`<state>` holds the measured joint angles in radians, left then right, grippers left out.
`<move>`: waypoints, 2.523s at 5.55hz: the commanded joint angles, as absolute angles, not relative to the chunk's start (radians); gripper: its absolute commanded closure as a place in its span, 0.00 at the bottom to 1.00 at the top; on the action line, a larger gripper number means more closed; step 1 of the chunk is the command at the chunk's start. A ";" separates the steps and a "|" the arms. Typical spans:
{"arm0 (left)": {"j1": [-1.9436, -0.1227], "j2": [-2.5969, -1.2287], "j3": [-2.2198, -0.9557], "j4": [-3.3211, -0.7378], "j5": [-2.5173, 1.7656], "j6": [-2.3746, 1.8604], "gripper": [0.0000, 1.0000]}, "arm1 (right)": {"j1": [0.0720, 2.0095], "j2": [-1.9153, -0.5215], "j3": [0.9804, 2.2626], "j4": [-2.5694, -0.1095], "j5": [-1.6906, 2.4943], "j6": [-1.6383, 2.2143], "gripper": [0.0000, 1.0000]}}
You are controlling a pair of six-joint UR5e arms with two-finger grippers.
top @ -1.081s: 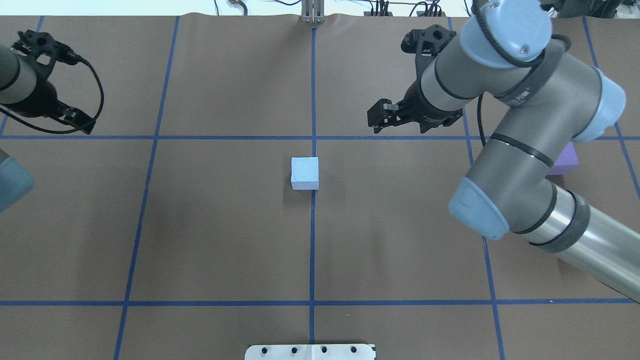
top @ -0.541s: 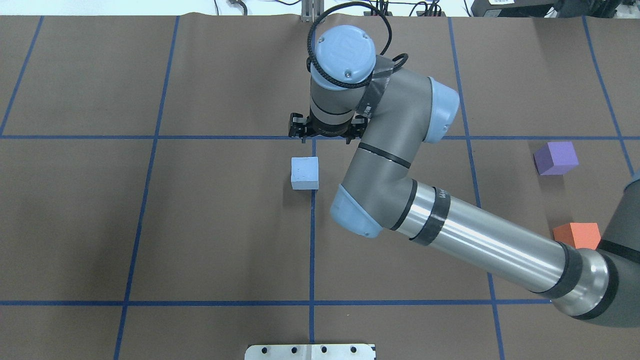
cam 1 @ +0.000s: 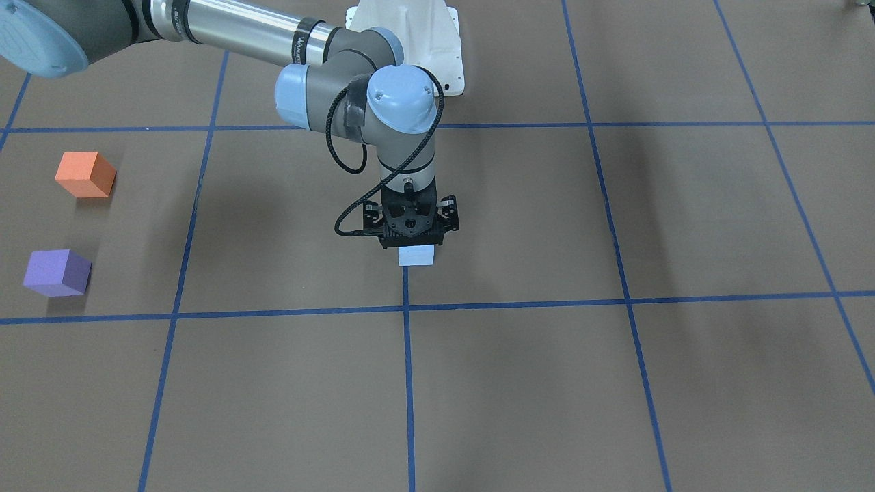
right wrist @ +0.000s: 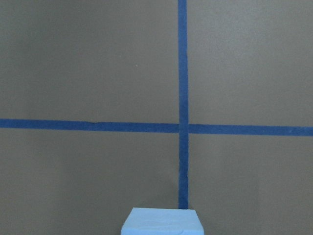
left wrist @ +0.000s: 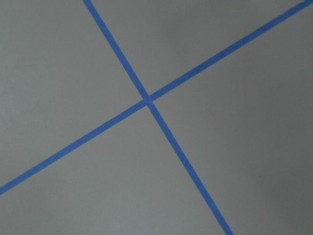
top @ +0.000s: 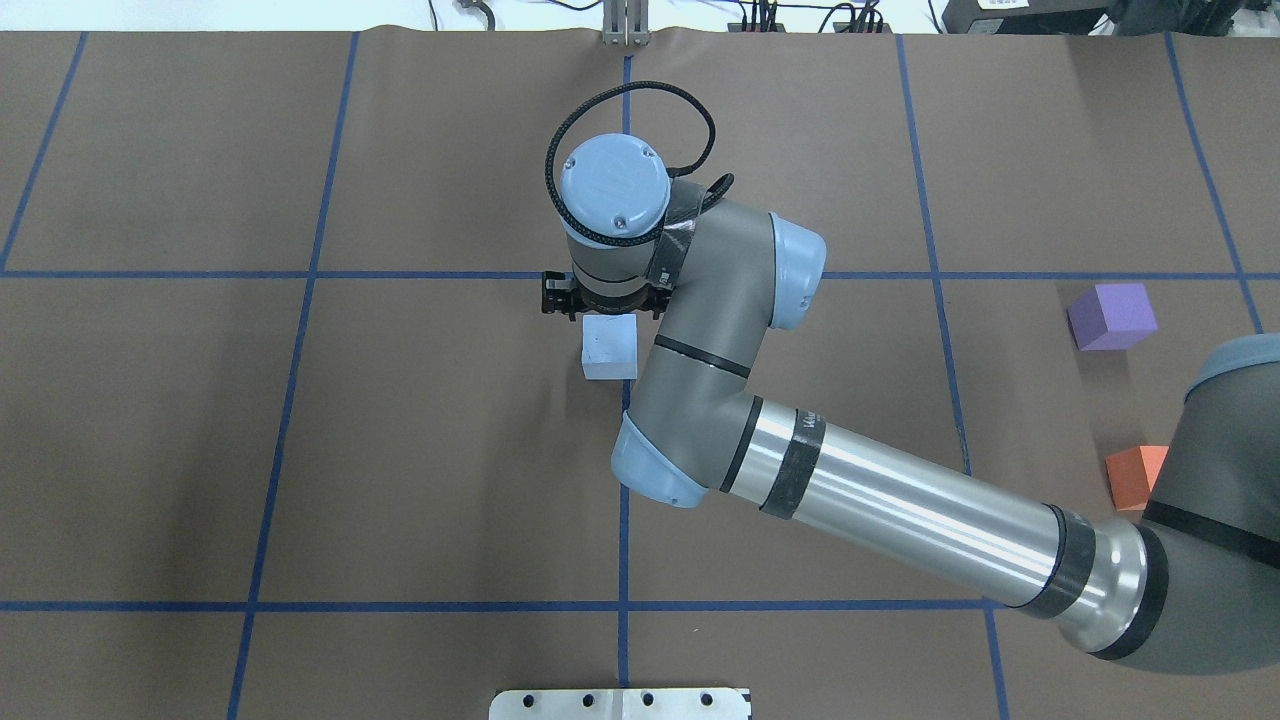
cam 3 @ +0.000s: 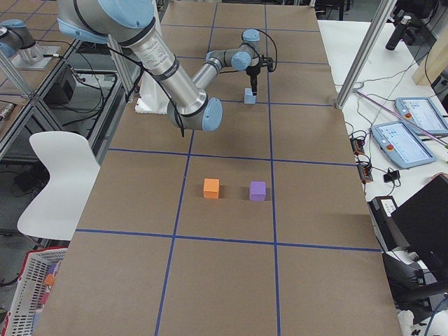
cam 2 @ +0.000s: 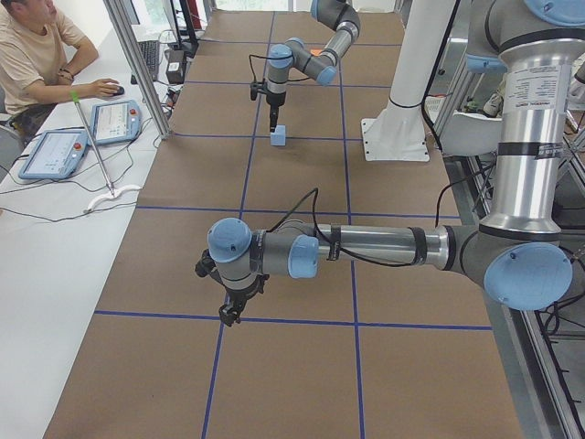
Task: Place blue block between orange and purple blocks
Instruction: 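Lower the right gripper onto the light blue cube and close it, then lift the light blue cube with the right gripper toward the purple cube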
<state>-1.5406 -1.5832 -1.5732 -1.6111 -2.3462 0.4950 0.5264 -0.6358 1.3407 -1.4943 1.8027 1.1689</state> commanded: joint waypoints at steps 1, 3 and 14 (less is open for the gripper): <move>-1.540 -1.583 -1.572 -1.617 -2.347 0.494 0.00 | 0.502 -0.644 1.335 -1.494 1.798 1.169 0.01; -1.540 -1.583 -1.562 -1.621 -2.347 0.495 0.00 | 0.494 -0.644 1.313 -1.490 1.789 1.167 0.15; -1.560 -1.565 -1.568 -1.620 -2.341 0.209 0.00 | 1.058 -1.398 1.956 -1.687 2.092 0.515 0.73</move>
